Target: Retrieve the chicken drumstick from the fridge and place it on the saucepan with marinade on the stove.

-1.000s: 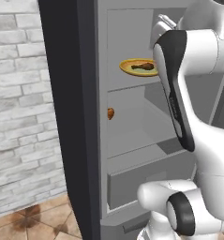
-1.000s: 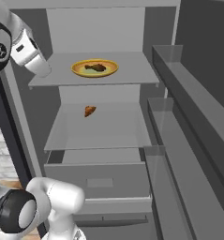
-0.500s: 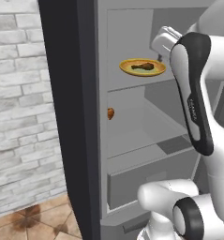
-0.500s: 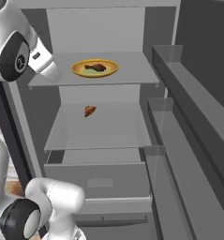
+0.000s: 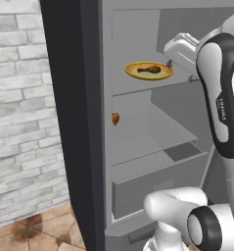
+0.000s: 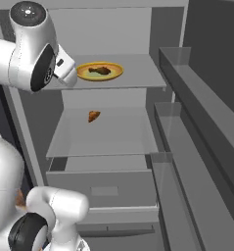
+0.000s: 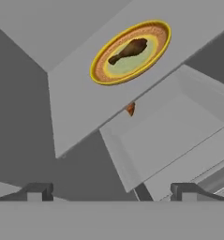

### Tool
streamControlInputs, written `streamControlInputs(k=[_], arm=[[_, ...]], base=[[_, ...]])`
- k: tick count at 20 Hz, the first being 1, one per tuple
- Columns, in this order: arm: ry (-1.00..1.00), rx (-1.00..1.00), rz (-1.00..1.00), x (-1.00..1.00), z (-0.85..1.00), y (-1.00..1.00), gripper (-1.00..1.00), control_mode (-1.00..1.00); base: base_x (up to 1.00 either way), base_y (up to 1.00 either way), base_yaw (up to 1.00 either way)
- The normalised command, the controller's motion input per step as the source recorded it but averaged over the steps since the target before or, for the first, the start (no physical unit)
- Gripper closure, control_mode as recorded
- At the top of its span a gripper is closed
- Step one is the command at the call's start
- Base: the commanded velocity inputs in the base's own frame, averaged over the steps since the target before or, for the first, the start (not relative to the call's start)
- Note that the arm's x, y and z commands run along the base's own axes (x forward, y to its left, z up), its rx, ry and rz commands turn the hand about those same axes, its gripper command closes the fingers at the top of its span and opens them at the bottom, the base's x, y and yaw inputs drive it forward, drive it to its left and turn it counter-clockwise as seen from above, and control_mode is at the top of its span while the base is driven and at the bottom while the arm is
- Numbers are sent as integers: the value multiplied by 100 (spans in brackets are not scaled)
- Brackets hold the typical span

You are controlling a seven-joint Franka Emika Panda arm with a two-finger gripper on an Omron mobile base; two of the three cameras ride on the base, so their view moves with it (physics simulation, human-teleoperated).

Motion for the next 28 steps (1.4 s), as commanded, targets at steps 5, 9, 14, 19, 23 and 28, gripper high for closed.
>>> streamControlInputs(k=[5, 9, 14, 19, 23, 28], arm=[[0, 0, 10, 53, 0, -7, -100, -100], [0, 0, 6, 57, -5, 0, -100, -100], [0, 0, 10, 36, -12, -6, -100, -100], [-11, -1, 13, 8, -3, -5, -100, -100], [-19, -4, 19, 19, 0, 0, -100, -100], [-18, -12, 25, 23, 0, 0, -100, -100]], base=[[0, 0, 0], [0, 0, 0], [0, 0, 0], [0, 0, 0], [0, 0, 0], [0, 0, 0]])
